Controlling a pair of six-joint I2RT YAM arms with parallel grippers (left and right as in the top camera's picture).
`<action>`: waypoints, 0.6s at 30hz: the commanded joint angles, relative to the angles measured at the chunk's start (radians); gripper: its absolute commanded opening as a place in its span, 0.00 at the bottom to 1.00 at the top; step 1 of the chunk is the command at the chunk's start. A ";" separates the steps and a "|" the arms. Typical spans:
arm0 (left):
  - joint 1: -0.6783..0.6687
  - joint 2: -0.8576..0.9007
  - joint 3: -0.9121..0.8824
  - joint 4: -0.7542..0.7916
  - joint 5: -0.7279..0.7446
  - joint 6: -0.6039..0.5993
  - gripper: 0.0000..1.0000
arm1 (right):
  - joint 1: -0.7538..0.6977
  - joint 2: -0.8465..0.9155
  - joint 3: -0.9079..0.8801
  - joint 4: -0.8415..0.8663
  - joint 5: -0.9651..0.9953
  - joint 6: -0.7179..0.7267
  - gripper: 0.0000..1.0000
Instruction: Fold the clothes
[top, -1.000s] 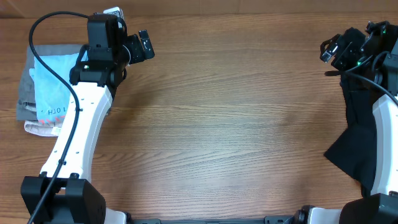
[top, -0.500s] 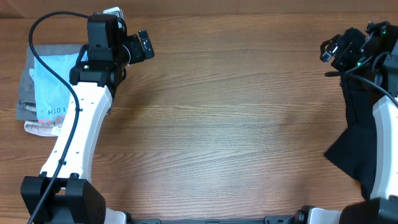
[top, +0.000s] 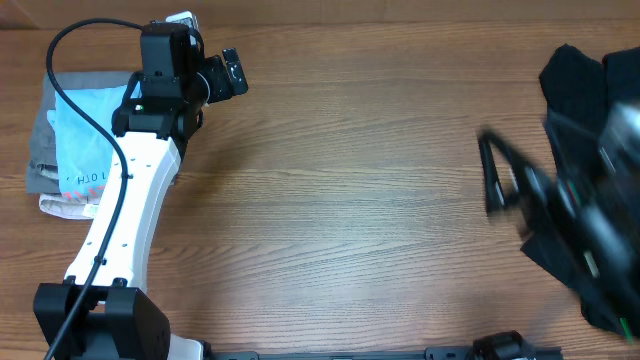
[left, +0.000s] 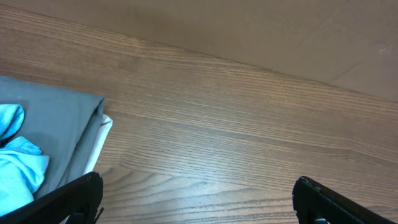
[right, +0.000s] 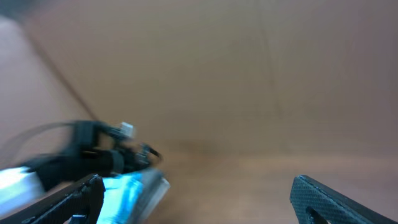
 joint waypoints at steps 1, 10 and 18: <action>-0.006 0.010 -0.002 0.004 -0.016 -0.006 1.00 | 0.037 -0.138 -0.047 -0.029 0.053 -0.006 1.00; -0.006 0.010 -0.002 0.004 -0.016 -0.006 1.00 | 0.037 -0.467 -0.260 -0.096 0.127 -0.005 1.00; -0.006 0.010 -0.002 0.004 -0.016 -0.006 1.00 | 0.037 -0.643 -0.563 0.031 0.158 0.001 1.00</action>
